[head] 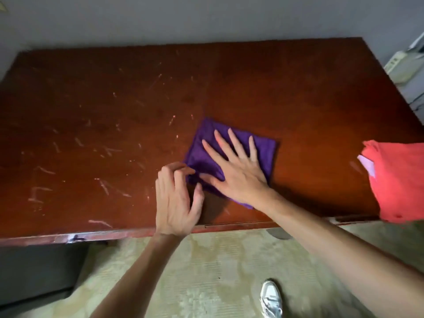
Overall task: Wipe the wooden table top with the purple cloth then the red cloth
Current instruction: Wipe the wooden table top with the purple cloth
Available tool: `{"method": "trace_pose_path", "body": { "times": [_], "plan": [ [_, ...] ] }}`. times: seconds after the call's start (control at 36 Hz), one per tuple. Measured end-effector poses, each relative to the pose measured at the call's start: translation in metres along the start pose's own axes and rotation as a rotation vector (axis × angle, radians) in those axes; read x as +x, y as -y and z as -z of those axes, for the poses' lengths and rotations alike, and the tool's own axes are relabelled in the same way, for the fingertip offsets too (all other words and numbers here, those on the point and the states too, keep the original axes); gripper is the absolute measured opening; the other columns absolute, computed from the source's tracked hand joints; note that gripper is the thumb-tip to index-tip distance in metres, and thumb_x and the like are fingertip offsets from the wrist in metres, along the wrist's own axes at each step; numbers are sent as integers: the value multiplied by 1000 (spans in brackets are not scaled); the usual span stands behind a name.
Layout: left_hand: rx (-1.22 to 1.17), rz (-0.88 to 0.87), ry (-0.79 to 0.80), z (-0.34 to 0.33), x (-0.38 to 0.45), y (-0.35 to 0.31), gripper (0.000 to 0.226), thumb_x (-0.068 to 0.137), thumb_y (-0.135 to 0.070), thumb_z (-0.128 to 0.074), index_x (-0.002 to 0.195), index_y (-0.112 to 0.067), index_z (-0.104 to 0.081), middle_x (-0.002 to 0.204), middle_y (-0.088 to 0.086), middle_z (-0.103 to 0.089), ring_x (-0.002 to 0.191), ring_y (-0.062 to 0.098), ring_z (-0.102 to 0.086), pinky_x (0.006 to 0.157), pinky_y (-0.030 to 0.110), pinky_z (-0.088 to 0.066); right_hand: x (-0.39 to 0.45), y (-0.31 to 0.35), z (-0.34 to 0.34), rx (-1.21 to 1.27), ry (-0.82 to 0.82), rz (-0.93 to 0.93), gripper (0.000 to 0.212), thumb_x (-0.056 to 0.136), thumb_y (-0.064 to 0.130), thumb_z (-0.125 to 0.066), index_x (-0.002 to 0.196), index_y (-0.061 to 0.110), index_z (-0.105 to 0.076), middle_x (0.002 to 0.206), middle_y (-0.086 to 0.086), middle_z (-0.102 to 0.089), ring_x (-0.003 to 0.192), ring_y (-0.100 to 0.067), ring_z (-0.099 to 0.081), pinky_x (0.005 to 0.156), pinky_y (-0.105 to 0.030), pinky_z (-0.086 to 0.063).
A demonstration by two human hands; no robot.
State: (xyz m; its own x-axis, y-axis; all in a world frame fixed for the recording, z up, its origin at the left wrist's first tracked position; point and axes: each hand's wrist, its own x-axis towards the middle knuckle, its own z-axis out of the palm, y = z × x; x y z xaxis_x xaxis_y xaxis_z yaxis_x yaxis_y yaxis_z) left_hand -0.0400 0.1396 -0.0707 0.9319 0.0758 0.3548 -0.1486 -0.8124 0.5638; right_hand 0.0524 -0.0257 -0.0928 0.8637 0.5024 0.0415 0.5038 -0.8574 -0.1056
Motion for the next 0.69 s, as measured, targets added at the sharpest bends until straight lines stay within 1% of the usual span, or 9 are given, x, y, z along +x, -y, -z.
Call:
{"method": "trace_pose_path", "body": {
  "times": [0.08,0.19,0.28,0.36,0.42,0.53,0.58,0.64,0.69],
  "plan": [
    [29,7,-13,16,-9,11,33,94,-31,-50,115,-7,-57,122,10,-49,105,27,-49,86,43,-41,-31,23,-3,-23,4,87,86,91,82,-26,164,40,-13,175,3,-6,161,-29,-1,121,-71,-8],
    [184,-72,130,41,-30,46,42,96,-41,-46,122,-10,-59,126,10,-51,103,28,-50,86,43,-39,-35,23,1,-54,69,242,91,89,88,-26,165,41,-7,174,7,1,161,-27,7,122,-69,-5],
    [271,-133,227,59,-27,76,49,96,-46,-45,130,-13,-58,132,10,-50,109,28,-50,95,45,-35,-9,9,11,-80,147,442,86,91,87,-29,163,46,-4,174,11,6,160,-22,12,125,-63,7],
    [320,-159,293,67,-14,87,54,96,-49,-42,135,-16,-57,139,10,-49,119,27,-49,102,47,-30,32,-7,21,-72,197,624,80,93,83,-35,162,49,-12,174,13,1,161,-19,8,127,-58,5],
    [333,-177,342,68,-6,90,55,96,-50,-41,137,-17,-56,143,9,-49,121,26,-50,103,47,-30,64,-15,21,-71,196,687,79,93,81,-37,162,48,-16,174,13,-2,161,-18,5,127,-56,3],
    [344,-105,388,69,-9,91,56,96,-51,-41,142,-23,-55,150,4,-47,126,23,-51,106,47,-30,122,-31,20,-66,169,646,76,95,78,-36,162,47,-19,174,12,-6,161,-17,1,127,-57,-6],
    [323,-49,391,67,-7,89,56,96,-51,-41,143,-25,-54,151,3,-46,128,22,-50,106,47,-30,157,-45,21,-84,171,614,76,94,81,-28,162,48,-16,174,12,-5,161,-18,-1,127,-58,-8],
    [302,-30,410,66,-6,90,56,96,-52,-40,144,-27,-53,152,1,-46,129,20,-50,107,46,-30,195,-61,24,-94,182,590,77,92,84,-19,161,50,-12,174,12,-3,161,-17,0,127,-56,-6],
    [280,-1,434,67,-2,93,56,96,-53,-38,145,-28,-53,152,1,-46,129,20,-51,107,47,-30,232,-76,27,-95,187,549,77,92,85,-15,161,52,-9,173,14,-2,160,-15,1,127,-54,-3]
  ]
}}
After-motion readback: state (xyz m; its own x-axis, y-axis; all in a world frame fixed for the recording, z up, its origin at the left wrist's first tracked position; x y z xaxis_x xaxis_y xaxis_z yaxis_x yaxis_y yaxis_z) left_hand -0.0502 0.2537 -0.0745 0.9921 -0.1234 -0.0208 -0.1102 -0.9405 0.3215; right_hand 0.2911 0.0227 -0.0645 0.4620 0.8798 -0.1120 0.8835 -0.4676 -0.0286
